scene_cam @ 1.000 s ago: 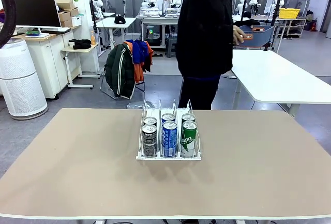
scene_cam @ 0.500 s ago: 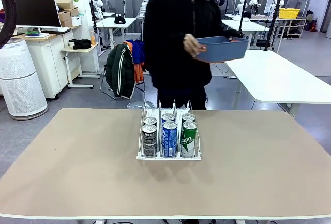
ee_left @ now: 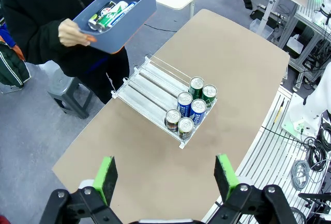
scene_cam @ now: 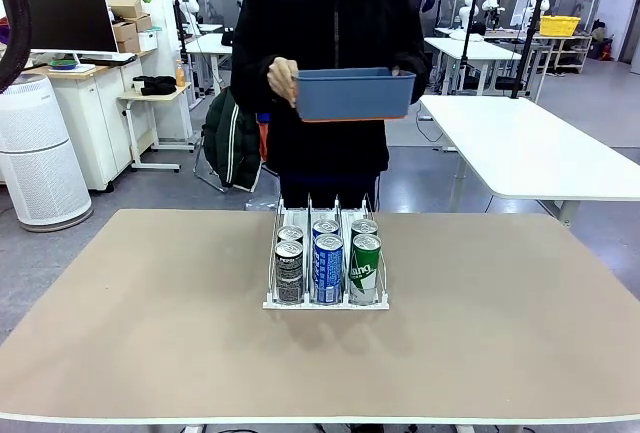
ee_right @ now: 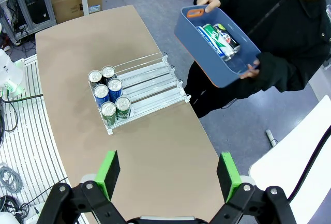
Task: Fill the beverage cans into the dispenser.
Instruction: Pick up the Pepsi coke handed by the human.
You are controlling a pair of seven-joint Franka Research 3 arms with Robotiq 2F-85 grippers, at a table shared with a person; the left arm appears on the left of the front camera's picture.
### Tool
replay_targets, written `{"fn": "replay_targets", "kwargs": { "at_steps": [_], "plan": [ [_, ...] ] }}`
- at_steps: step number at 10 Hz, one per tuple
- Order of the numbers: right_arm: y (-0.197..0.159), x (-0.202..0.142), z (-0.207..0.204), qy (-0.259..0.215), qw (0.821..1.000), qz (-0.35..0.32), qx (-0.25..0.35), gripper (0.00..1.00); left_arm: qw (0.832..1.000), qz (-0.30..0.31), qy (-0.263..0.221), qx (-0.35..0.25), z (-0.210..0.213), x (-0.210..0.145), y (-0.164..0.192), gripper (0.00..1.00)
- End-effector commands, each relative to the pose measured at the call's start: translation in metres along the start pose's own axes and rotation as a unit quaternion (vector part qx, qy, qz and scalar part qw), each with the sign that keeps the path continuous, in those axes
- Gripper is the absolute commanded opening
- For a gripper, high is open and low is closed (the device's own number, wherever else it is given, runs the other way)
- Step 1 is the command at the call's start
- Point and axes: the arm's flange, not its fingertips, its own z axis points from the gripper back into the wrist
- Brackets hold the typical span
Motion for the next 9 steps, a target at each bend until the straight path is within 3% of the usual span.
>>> {"fn": "replay_targets", "kwargs": {
  "at_steps": [1, 9],
  "plan": [
    [0.0006, 0.0003, 0.0006, -0.001, 1.0, 0.0, 0.0, 1.0, 1.0, 0.0, 0.0, 0.0, -0.0001, -0.0001, 0.0002, 1.0],
    [0.0006, 0.0003, 0.0006, -0.001, 1.0, 0.0, 0.0, 1.0, 1.0, 0.0, 0.0, 0.0, -0.0001, -0.0001, 0.0002, 1.0]
  ]
}}
